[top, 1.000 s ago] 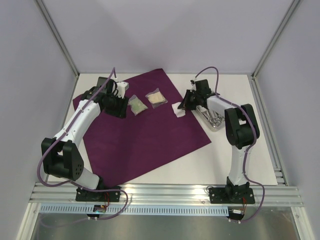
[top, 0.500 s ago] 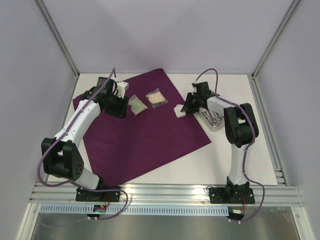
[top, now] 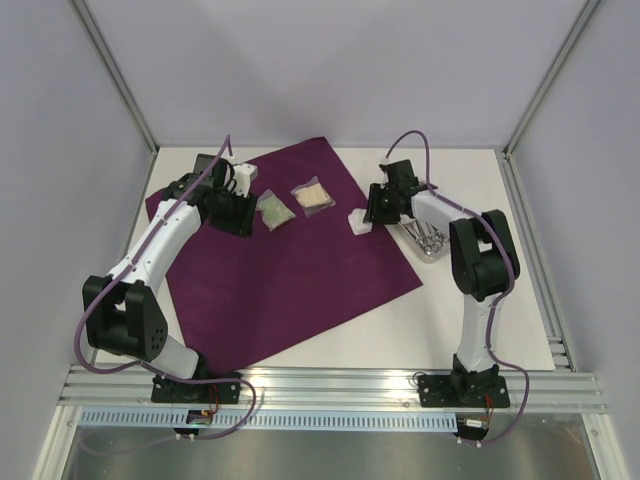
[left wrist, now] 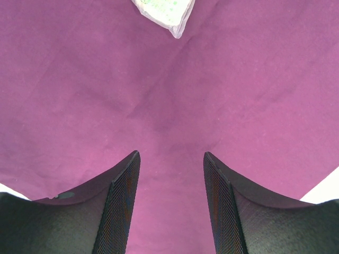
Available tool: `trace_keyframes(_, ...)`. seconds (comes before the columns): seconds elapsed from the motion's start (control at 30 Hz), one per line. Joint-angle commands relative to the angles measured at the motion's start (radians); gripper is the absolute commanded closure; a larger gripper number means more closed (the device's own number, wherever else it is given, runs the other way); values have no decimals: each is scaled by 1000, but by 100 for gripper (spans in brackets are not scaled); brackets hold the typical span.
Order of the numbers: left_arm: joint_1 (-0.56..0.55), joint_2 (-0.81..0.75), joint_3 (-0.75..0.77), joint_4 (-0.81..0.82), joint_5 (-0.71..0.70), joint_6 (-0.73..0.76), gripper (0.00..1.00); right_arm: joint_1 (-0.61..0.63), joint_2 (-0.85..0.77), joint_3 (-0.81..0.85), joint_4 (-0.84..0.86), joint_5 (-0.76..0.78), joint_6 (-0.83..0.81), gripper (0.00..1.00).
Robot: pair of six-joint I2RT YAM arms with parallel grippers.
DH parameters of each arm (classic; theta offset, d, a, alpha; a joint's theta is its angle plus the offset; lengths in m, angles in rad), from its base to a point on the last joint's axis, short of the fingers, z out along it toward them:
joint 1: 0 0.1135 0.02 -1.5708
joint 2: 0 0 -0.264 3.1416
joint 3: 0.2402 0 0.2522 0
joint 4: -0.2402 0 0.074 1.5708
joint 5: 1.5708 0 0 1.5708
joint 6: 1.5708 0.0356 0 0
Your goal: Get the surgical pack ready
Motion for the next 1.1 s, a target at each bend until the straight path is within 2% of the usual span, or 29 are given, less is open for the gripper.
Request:
trace_keyframes(0.0,-1,-6,13,-1,13,23,40,-6,-66,15,-13,44,-31,58)
trace_keyframes(0.2,0,1,14,0,16,23,40,-17,-33,32,5,-5,-15,54)
trace_keyframes(0.4,0,-3,10,-1,16,22,40,-51,46,46,47,-95,31,64)
trace_keyframes(0.53,-1,-3,8,0,14,22,40,-45,72,53,63,-177,32,66)
trace_keyframes(1.07,0,-6,7,-1,19,22,40,-19,109,56,45,-178,-2,65)
